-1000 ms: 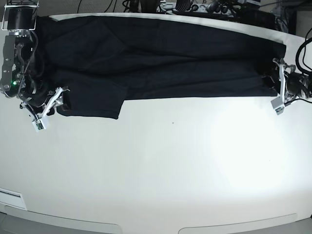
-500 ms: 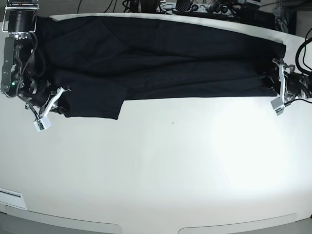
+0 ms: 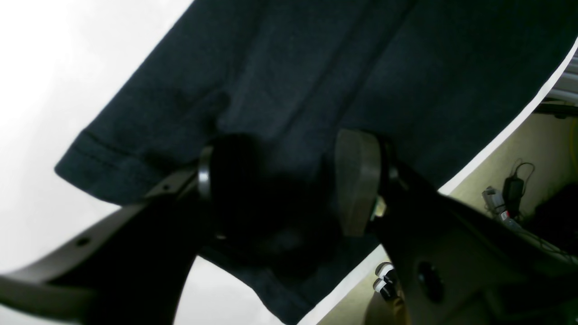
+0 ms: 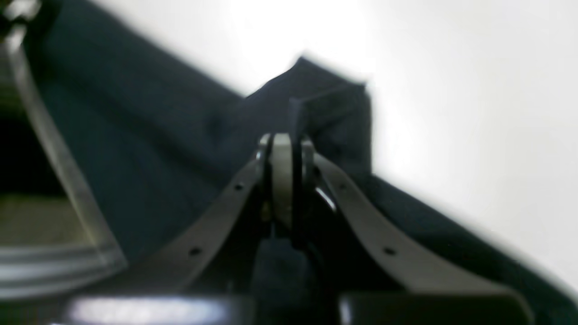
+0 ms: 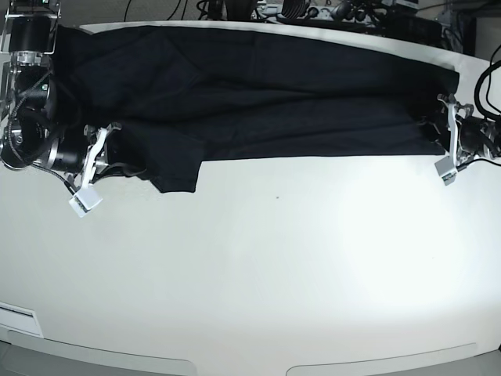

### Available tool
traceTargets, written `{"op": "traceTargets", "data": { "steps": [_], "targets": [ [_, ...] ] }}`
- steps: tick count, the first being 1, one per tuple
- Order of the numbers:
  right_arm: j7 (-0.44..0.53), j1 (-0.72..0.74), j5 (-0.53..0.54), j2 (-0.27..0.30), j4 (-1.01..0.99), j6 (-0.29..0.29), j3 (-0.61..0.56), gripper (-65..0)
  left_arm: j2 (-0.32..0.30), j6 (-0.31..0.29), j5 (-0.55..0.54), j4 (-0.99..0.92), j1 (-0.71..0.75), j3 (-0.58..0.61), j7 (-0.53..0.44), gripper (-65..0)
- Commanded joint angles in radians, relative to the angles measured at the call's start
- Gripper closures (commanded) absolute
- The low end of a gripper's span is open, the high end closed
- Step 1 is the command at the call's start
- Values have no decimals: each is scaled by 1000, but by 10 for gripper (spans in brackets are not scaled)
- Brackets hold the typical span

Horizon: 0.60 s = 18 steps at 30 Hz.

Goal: Fold the T-shirt properly
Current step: 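Grasp the sleeve end with the right gripper and fold it inward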

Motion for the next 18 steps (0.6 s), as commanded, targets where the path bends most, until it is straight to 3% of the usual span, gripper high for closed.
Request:
{"op": "traceTargets", "data": {
  "steps": [1, 3, 10, 18],
  "targets": [
    [-27, 2, 81, 23, 44, 6, 9, 0, -30, -8, -16, 8, -14, -14, -8, -352],
    [-70, -29, 161, 39, 104, 6, 12, 0, -30, -8, -16, 8, -14, -14, -7, -352],
    [-70, -181, 161, 112, 332, 6, 50, 0, -30, -8, -16, 8, -14, -14, -7, -352],
    [-70, -366, 161, 148, 444, 6, 53, 0, -30, -8, -16, 8, -14, -14, -8, -352]
  ]
}}
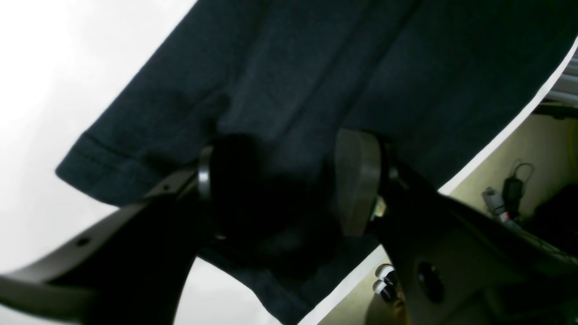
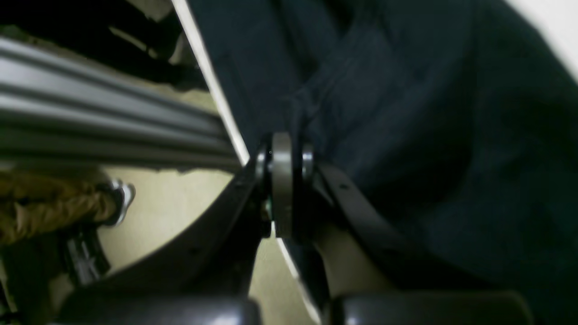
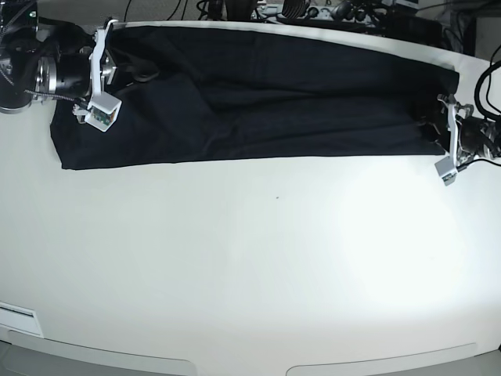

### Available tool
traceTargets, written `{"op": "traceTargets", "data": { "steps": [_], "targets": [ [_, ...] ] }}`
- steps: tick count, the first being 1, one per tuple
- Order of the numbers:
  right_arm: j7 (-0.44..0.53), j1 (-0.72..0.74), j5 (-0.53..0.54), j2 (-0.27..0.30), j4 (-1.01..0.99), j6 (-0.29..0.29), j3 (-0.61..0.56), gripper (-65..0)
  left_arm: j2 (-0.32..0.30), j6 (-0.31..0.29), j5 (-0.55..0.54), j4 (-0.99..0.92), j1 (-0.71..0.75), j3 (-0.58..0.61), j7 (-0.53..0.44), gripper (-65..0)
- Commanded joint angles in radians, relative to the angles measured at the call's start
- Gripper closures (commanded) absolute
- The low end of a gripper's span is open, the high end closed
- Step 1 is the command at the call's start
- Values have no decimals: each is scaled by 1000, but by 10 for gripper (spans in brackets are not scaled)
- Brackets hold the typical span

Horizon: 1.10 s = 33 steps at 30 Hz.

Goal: Fold the T-shirt properly

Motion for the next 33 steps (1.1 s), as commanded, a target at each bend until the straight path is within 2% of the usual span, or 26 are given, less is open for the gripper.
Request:
{"op": "traceTargets", "data": {
  "steps": [1, 9, 14, 18, 23, 24, 26, 31, 33],
  "targets": [
    [19, -7, 27, 23, 15, 2, 10, 0, -30, -8, -13, 8, -14, -14, -5, -352],
    [19, -67, 27, 98, 14, 2, 10, 0, -30, -8, -13, 8, -14, -14, -8, -352],
    [19, -84, 22, 102, -6, 2, 10, 0, -30, -8, -13, 8, -14, -14, -11, -352],
    [19, -103, -87, 111, -38, 2, 10, 0, -30, -8, -13, 8, -14, -14, -11, -352],
    [20, -105, -358, 113, -84, 2, 9, 0, -30, -8, -13, 8, -14, -14, -11, -352],
    [47, -105, -393, 113, -89, 2, 9, 0, -30, -8, -13, 8, -14, -14, -11, -352],
    [73, -105, -416, 113, -88, 2, 9, 0, -30, -8, -13, 8, -14, -14, -11, -352],
    [69, -105, -394, 113, -87, 2, 9, 0, -30, -8, -13, 8, -14, -14, -11, -352],
    [58, -102, -335, 114, -77, 2, 9, -132, -30, -8, -13, 8, -14, -14, -11, -352]
  ]
}}
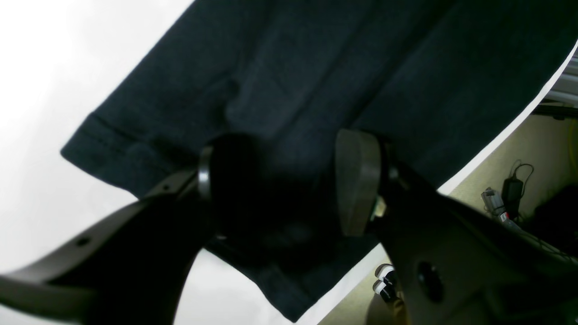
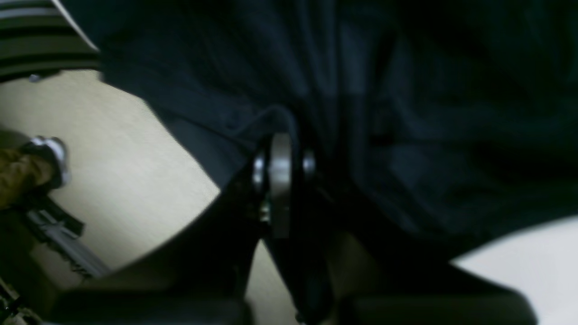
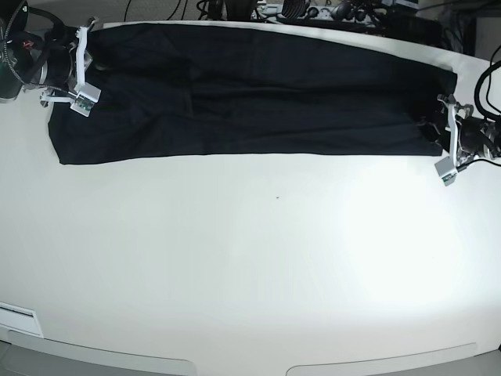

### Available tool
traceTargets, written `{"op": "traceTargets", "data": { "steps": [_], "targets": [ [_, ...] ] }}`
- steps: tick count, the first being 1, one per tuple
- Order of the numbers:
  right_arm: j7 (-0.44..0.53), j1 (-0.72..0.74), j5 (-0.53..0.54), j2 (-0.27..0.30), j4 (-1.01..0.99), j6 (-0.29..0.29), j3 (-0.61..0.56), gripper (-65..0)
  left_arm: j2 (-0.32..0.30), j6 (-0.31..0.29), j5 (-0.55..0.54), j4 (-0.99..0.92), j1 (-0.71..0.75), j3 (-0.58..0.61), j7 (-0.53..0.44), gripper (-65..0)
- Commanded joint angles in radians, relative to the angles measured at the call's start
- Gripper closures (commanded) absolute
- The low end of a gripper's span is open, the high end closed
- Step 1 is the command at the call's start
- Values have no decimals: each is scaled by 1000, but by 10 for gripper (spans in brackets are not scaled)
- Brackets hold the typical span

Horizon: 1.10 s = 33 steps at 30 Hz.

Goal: Fold the T-shirt properly

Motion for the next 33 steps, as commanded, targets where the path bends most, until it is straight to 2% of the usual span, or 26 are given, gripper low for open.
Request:
{"op": "traceTargets", "data": {
  "steps": [1, 2, 3, 6, 10, 12, 13, 14, 17, 20, 22, 23, 24, 25, 26, 27, 28, 30, 33],
  "targets": [
    [-2, 5, 60, 20, 32, 1, 10, -202, -30, -8, -12, 8, -14, -14, -10, -352],
    [-13, 5, 114, 20, 51, 1, 10, -249, -30, -8, -12, 8, -14, -14, -10, -352],
    [-24, 5, 171, 23, 75, 1, 10, -264, -30, -8, -12, 8, -14, -14, -10, -352],
    [-30, 18, 306, 25, 177, 1, 20, -262, -30, -8, -6, 8, -14, -14, -10, -352],
    [-30, 31, 336, 21, 302, 1, 103, -203, -30, -8, 16, 8, -17, -14, -11, -352],
    [-30, 29, 336, 11, 302, 1, 156, -114, -31, -8, 22, 8, -20, -14, -11, -352],
    [-21, 29, 328, -3, 302, 1, 174, -37, -31, -8, 23, 8, -23, -14, -17, -352],
    [5, 29, 315, -27, 302, 1, 186, 0, -31, -8, 21, 8, -23, -14, -29, -352],
    [164, 29, 188, -129, 254, 1, 190, 0, -29, -8, 21, 8, -29, -14, -76, -352],
    [327, 30, 31, -218, 159, 1, 190, 0, -19, -8, 22, 8, -62, -14, -81, -352],
    [386, 38, -48, -256, 88, 1, 187, 0, -9, 24, 29, 8, -91, -14, -78, -352],
    [386, 49, -79, -272, 55, 1, 182, 0, -6, 44, 39, 8, -104, -14, -78, -351],
    [380, 58, -107, -285, 26, 1, 176, 0, -5, 47, 39, 8, -113, -15, -77, -339],
    [373, 65, -124, -296, 2, 1, 173, 0, -5, 35, 28, 8, -114, -15, -76, -284],
    [368, 68, -129, -303, -16, 1, 173, 0, -5, -1, 0, 8, -115, -15, -61, -183],
    [368, 68, -129, -303, -26, 1, 173, 0, -5, -8, -43, 10, -114, -14, -31, -55],
    [367, 68, -129, -302, -27, 1, 173, 0, -5, -8, -97, 12, -114, -14, 13, 0],
    [364, 68, -129, -299, -27, 1, 173, 0, -5, -8, -180, 24, -114, -15, 88, 0],
    [360, 68, -129, -297, -27, 1, 173, 0, -5, -8, -226, 53, -114, -14, 162, 0]
  ]
}}
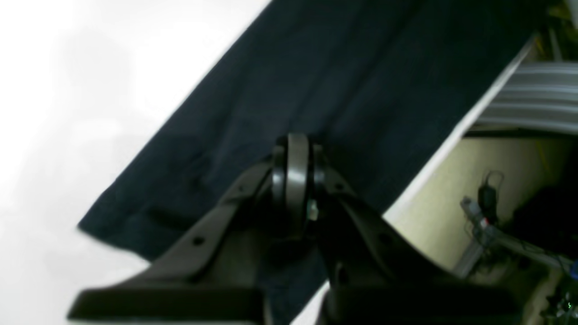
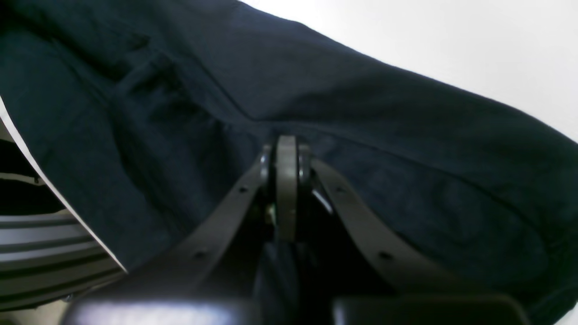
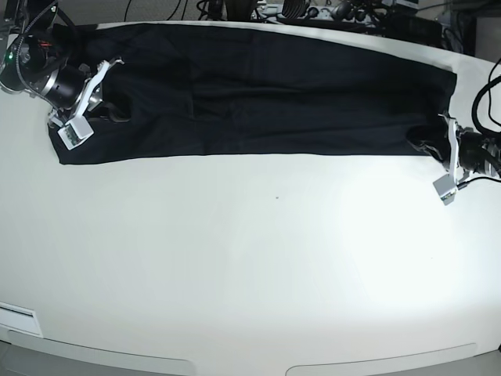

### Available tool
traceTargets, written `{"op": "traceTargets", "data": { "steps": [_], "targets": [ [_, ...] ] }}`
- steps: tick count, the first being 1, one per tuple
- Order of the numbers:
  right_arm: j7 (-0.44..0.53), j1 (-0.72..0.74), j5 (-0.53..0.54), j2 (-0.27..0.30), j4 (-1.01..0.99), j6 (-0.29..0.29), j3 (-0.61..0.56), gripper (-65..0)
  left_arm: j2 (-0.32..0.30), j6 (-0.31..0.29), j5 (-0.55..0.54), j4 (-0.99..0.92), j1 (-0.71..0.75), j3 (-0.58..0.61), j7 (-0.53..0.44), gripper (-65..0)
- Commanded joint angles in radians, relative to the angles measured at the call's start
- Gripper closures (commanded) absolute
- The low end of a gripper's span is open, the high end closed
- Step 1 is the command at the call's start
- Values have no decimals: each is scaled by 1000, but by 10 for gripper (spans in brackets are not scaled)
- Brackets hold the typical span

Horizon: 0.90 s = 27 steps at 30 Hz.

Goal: Fold the T-shirt properly

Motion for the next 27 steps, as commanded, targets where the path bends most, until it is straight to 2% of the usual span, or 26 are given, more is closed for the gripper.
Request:
{"op": "traceTargets", "data": {
  "steps": [1, 3, 7, 12, 15, 19, 23, 27],
  "targets": [
    [11, 2, 18, 15, 13, 5, 6, 0, -28, -7, -26, 15, -16, -14, 21, 0],
    [-2, 2, 17, 14, 13, 5, 4, 0, -28, -7, -42, 23, -3, -14, 56, 0],
    [-4, -3, -56, 12, 13, 5, 0, 0, -24, -7, -19, 25, 79, -13, 57, 0],
    [1, -3, -76, 12, 10, 5, 0, 0, 13, -7, 118, 24, 163, -13, 35, 0],
    [31, -2, -81, 12, -27, 5, -7, 0, 32, -7, 239, 24, 219, -13, -53, 0],
    [113, 0, -182, 12, -143, 5, -64, 0, 64, -7, 406, 24, 276, -13, -162, 0],
    [132, 19, -268, 13, -240, 5, -134, 0, 117, -6, 546, 23, 285, -13, -248, 0],
    [144, 57, -349, 13, -251, 5, -153, 0, 159, 36, 695, 23, 283, -13, -340, 0]
  ]
}}
